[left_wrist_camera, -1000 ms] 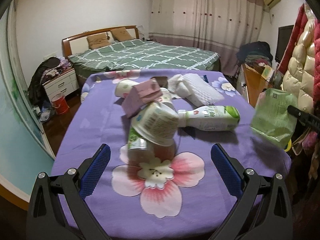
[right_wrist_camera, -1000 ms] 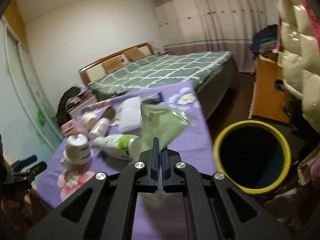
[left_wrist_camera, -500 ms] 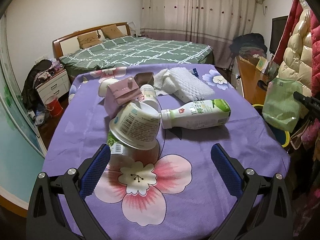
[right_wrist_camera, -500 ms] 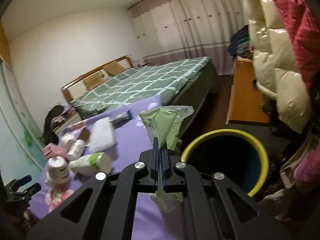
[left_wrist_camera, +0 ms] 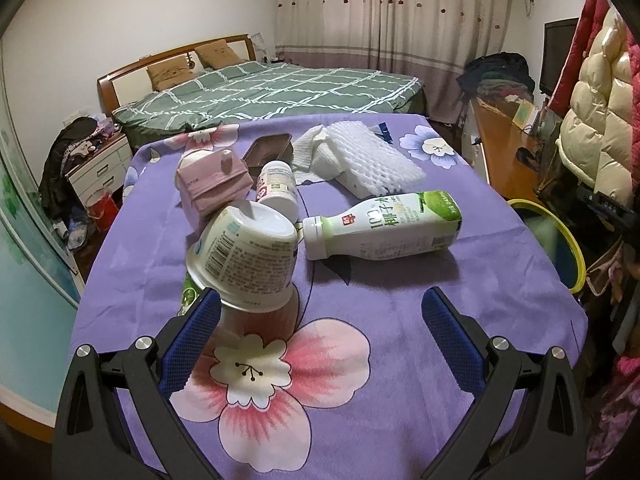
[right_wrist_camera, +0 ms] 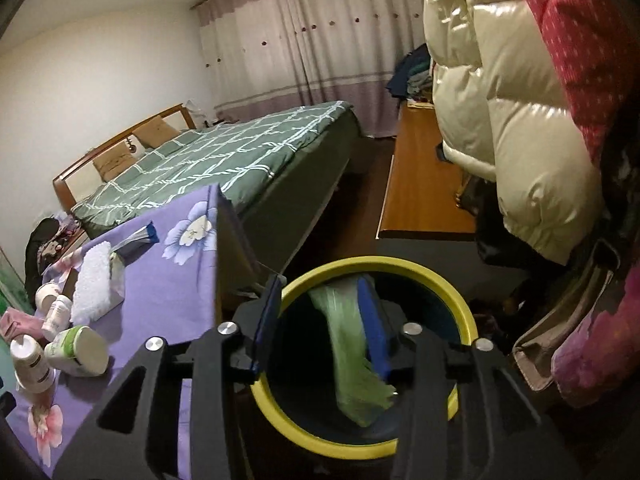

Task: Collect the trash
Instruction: 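Carry the green bag over the yellow bin and open the right gripper, then grasp the white yogurt cup with the left gripper and lift it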

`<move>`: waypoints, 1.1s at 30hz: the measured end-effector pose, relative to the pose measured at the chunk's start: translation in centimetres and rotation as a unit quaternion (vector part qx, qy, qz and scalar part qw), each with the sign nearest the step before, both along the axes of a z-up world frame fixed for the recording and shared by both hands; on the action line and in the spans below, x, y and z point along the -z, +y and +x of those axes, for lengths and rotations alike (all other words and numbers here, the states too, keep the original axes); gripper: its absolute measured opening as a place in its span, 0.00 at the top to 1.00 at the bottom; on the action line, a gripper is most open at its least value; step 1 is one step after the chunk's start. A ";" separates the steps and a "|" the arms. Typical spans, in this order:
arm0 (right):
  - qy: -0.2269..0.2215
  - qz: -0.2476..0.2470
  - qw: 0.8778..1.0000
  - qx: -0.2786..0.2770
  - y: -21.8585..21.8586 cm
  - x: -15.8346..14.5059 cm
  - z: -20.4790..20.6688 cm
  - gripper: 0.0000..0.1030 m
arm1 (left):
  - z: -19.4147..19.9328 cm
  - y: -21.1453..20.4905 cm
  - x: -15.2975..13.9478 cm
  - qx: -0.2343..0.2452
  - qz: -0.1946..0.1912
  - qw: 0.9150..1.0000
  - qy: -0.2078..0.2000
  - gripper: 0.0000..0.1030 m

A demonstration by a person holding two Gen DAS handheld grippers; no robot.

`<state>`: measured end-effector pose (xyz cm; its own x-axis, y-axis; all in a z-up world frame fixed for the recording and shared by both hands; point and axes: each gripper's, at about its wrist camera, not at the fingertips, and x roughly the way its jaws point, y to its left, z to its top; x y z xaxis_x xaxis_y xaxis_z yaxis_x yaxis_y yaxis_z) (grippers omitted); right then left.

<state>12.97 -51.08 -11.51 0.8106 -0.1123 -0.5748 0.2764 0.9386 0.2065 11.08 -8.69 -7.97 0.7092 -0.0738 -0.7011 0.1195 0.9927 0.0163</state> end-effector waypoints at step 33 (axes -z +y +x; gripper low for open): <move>0.014 0.020 0.998 -0.064 5.6 0.2 0.6 0.54 | 9.0 3.0 3.4 0.006 0.085 0.996 0.017 0.19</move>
<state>13.54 -45.48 -11.71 0.8008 0.0150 -0.5988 0.1600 0.9580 0.2381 20.07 -5.66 -11.34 0.6845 0.0390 -0.7280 0.1347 0.9746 0.1788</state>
